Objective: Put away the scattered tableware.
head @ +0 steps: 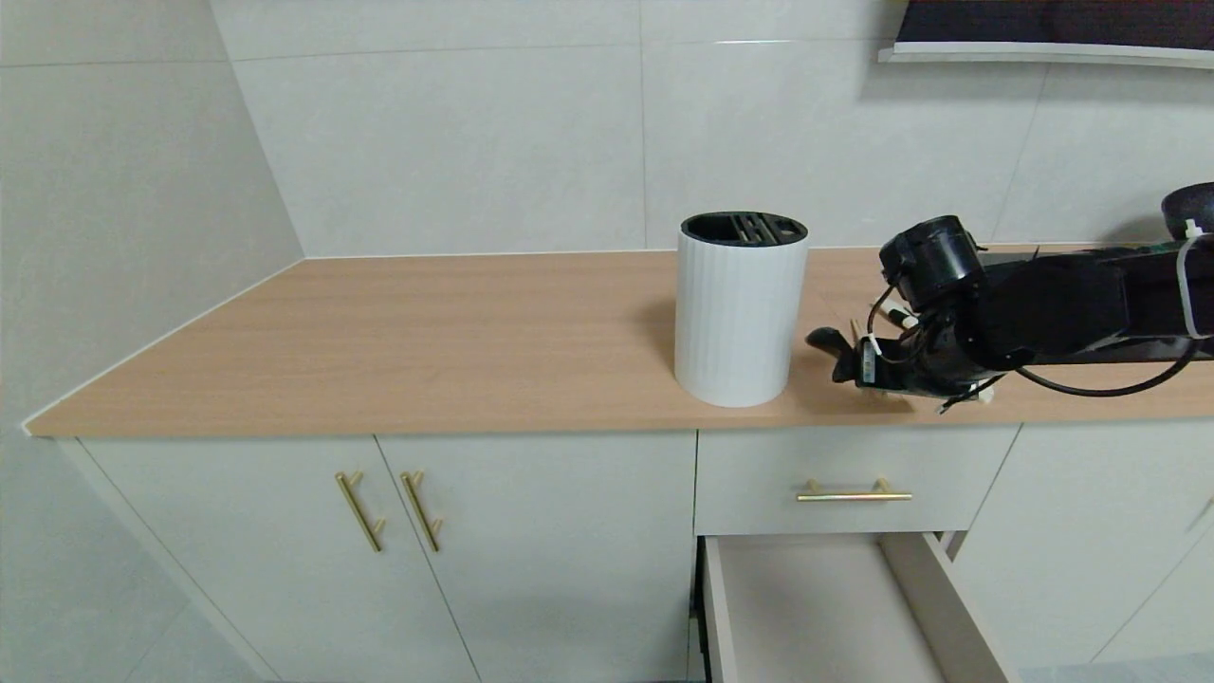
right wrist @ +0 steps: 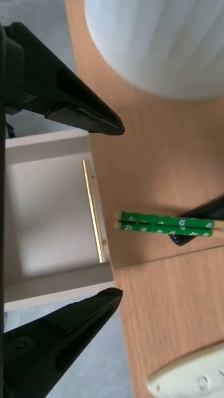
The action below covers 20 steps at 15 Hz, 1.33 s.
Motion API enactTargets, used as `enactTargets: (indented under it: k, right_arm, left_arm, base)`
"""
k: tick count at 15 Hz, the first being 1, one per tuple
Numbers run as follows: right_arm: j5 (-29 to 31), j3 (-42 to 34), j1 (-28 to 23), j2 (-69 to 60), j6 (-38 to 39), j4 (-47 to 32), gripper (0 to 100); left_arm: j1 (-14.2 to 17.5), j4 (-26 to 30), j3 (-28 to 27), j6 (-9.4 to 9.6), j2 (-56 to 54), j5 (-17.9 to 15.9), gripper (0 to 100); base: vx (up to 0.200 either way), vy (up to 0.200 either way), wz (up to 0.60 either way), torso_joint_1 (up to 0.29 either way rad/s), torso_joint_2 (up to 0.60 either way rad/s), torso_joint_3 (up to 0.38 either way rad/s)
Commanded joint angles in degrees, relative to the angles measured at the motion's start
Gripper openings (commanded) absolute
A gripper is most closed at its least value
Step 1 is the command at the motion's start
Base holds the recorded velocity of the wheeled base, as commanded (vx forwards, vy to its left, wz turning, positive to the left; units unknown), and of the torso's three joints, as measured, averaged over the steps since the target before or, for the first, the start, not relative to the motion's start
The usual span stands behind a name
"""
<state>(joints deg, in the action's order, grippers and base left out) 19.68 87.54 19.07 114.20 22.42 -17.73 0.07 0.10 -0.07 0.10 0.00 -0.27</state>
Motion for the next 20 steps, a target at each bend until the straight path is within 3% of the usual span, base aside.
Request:
enactTargets:
  k: [1,10,11,20]
  right_arm:
    - [0.01,0.09,-0.87,2.08,-0.09,1.47,100]
    - [0.10,0.26,-1.84,4.01,-0.36,4.81,100]
    - [0.10,0.26,-1.93,4.28,-0.36,4.98,0]
    - [0.19,0.97,-2.98,3.31,-0.18,5.24,0]
  left_arm:
    - [0.01,-0.01,-0.01,-0.01,0.00,0.00,100]
    - [0.01,-0.01,-0.01,-0.01,0.00,0.00,100]
    - [0.01,-0.01,-0.01,-0.01,0.00,0.00,100]
    - [0.01,-0.01,-0.01,-0.01,0.00,0.00,100]
  base:
    - [0.000,0.000,0.00,0.000,0.00,0.000]
    - [0.000,0.000,0.00,0.000,0.00,0.000]
    - [0.000,0.000,0.00,0.000,0.00,0.000]
    - [0.000,0.000,0.00,0.000,0.00,0.000]
